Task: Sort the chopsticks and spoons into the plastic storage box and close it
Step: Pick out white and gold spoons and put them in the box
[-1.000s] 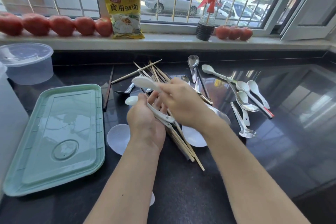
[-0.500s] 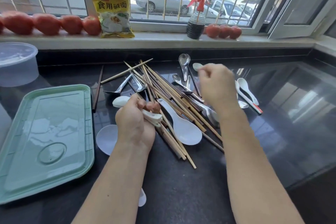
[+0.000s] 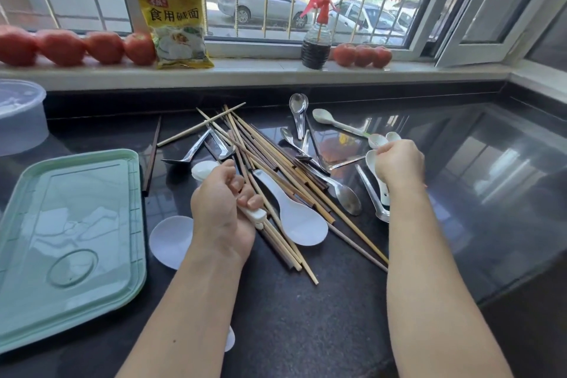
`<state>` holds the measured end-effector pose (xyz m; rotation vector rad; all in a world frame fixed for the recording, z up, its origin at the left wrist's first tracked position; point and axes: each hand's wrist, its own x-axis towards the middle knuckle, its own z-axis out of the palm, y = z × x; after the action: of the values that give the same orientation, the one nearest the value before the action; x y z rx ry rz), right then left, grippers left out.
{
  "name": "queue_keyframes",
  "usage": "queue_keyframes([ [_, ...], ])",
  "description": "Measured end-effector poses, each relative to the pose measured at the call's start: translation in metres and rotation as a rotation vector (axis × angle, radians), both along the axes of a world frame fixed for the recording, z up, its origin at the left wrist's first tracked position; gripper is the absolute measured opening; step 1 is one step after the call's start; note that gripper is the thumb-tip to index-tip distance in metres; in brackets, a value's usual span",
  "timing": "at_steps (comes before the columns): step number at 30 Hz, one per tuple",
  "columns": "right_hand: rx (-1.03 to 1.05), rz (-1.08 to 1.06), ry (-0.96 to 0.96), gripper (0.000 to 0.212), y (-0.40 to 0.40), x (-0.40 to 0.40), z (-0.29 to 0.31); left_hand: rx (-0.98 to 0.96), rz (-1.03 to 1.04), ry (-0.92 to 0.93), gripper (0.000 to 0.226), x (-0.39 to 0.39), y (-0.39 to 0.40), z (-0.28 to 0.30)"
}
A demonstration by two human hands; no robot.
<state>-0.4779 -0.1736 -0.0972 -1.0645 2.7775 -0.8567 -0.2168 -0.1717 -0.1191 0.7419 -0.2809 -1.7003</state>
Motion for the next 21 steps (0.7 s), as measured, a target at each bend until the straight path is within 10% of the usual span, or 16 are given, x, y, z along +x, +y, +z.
queue_keyframes([
  [13,0.125,-0.056,-0.097,0.043,0.006,0.002,-0.002,0.031,-0.107,0.025,0.025,0.0,0.007,0.007],
  [21,-0.385,0.437,-0.128,0.026,-0.002,0.068,0.03,-0.086,-0.197,-0.133,0.034,-0.009,0.01,0.007],
])
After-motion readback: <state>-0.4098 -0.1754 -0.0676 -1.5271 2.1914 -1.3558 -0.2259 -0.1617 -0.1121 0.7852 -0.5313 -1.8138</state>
